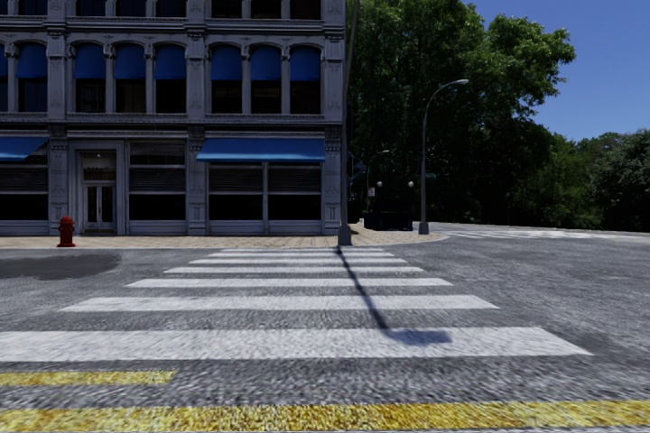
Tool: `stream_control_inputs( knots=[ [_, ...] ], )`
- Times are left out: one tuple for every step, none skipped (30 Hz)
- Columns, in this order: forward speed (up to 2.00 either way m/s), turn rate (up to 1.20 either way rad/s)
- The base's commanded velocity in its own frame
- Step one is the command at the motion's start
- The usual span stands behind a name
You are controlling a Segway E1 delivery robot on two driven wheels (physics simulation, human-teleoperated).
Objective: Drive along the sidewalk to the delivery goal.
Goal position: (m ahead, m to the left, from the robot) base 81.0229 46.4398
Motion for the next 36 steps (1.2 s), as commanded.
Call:
stream_control_inputs(
  knots=[
    [1.82,0.0],
    [1.82,0.0],
    [1.82,0.0],
    [1.82,0.0],
    [1.82,0.0],
    [1.82,0.0],
    [1.82,0.0],
    [1.82,0.0],
    [1.82,0.0],
    [1.82,0.0],
    [1.82,0.0],
    [1.82,0.0],
    [1.83,0.0],
    [1.86,0.0],
    [1.86,0.0],
    [1.88,0.0],
    [1.89,0.0],
    [1.9,0.0],
    [2.0,0.0],
    [2.0,0.0],
    [2.0,0.0],
    [2.0,0.0],
    [2.0,0.0],
    [2.0,0.0],
    [2.0,0.0],
    [2.0,0.0],
    [2.0,0.0],
    [2.0,0.0],
    [2.0,0.0],
    [2.0,0.0],
    [2.0,0.0],
    [2.0,0.0],
    [2.0,0.0],
    [2.0,0.0],
    [2.0,0.0],
    [2.0,0.0]
  ],
)
